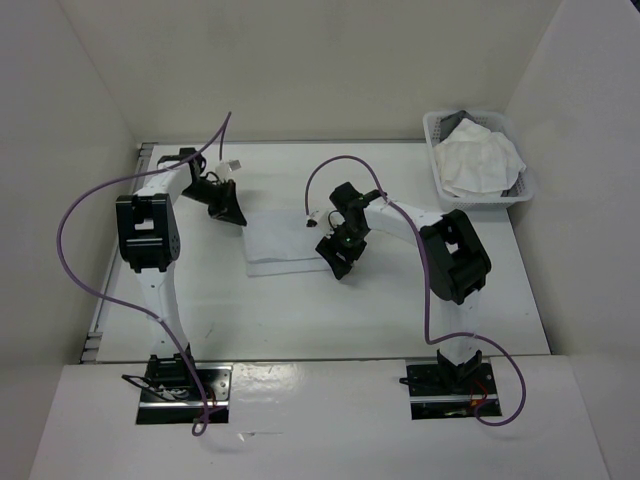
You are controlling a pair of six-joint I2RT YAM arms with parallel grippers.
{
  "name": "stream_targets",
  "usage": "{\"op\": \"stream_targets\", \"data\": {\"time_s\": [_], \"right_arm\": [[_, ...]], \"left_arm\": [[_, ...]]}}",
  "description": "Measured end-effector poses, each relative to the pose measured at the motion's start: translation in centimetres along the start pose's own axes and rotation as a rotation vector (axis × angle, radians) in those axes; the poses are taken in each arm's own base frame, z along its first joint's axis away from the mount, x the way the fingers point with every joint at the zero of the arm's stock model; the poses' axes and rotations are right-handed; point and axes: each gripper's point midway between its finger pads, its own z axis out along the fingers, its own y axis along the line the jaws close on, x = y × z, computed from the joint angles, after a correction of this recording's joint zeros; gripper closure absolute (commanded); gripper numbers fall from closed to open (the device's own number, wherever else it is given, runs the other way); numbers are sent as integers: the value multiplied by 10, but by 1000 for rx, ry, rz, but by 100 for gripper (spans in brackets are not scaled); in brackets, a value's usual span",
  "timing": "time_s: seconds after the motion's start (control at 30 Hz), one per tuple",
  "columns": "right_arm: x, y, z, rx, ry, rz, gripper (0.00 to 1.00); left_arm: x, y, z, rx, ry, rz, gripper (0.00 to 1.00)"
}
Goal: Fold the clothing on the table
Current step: Fold the skirt
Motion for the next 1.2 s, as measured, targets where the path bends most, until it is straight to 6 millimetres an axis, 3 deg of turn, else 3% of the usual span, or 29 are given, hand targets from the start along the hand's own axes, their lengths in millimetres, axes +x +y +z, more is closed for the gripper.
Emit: {"op": "stream_targets", "data": {"time_s": [0.07,0.1,0.2,0.23,0.33,0.5,0.67,0.8,0.9,0.97,1.07,1.2], "right_arm": [[0,0,0,0,0,0,30],[0,0,0,0,-1,0,30],[0,0,0,0,-1,0,30],[0,0,0,0,-1,0,30],[0,0,0,1,-1,-1,30],[0,-1,-1,8,-2,0,28],[8,-2,-7,37,34,15,25],[4,-3,-31,81,44,19,23],[-26,-4,-68,139,-43,-11,23],[-47,-5,-94,184,-118,-35,23],[-59,-4,-120,229,-183,-50,23],[-51,-10,-120,251,-175,-18,23]], "left_arm": [[0,1,0,-2,3,-1,80],[1,1,0,-3,5,-1,63],[3,3,0,-12,12,1,46],[3,4,0,-16,14,5,36],[5,8,-1,-33,21,9,27],[16,18,-7,-69,37,-20,25],[9,14,-42,-121,-27,-3,23],[-11,-17,-82,-167,-133,114,22],[-19,-56,-95,-178,-187,231,20],[-16,-77,-88,-157,-178,287,20],[1,-90,-56,-110,-105,322,20],[36,-89,-5,-46,39,288,20]]}}
